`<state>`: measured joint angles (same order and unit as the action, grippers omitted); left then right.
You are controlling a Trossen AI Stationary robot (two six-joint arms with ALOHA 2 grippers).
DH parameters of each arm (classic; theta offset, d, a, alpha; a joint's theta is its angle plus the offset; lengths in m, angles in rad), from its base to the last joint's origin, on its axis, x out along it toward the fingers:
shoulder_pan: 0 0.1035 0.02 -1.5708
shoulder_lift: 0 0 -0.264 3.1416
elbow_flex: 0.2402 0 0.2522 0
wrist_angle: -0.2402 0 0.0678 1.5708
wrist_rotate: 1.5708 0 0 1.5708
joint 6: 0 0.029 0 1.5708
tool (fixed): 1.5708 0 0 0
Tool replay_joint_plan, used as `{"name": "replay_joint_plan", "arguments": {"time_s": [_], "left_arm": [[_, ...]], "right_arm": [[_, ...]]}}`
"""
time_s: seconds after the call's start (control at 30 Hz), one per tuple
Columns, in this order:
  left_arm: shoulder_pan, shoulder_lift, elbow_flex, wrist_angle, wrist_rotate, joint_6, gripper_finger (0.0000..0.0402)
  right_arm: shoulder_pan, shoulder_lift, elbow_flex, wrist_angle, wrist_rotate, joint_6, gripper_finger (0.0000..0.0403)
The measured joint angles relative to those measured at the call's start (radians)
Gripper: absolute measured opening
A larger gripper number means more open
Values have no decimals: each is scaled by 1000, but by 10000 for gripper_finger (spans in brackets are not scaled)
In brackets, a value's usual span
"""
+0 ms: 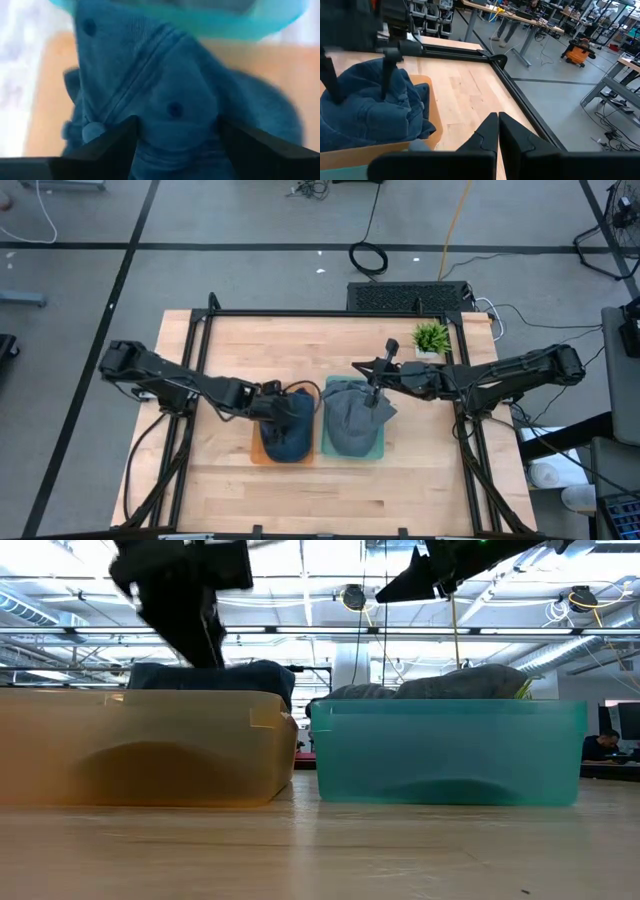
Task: Pick & Place hat
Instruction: Return to Home Position
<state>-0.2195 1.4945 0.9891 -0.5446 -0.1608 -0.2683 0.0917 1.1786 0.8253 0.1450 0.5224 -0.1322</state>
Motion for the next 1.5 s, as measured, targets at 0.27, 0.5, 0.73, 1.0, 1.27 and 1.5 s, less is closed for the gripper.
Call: {"name": "replay_joint_plan", "arguments": {"time_s": [0.27, 0.5, 0.73, 1.0, 1.27, 1.5], "left_arm": [[2, 159, -2, 34, -21, -1, 285], [3, 213, 1, 40, -41, -6, 285], [15, 130, 20, -41, -55, -17, 285], [21, -119, 30, -195, -182, -22, 285], [15, -256, 31, -225, -156, 1, 178], [16, -323, 32, -304, -183, -1, 15]], "right_arm": [[1, 0, 0, 0, -3, 0, 0], [2, 0, 0, -2, -3, 0, 0], [2, 0, 0, 2, -31, -1, 0], [2, 0, 0, 8, -176, -16, 0], [1, 0, 0, 3, -186, -13, 0], [2, -16, 1, 4, -185, 32, 0]]}}
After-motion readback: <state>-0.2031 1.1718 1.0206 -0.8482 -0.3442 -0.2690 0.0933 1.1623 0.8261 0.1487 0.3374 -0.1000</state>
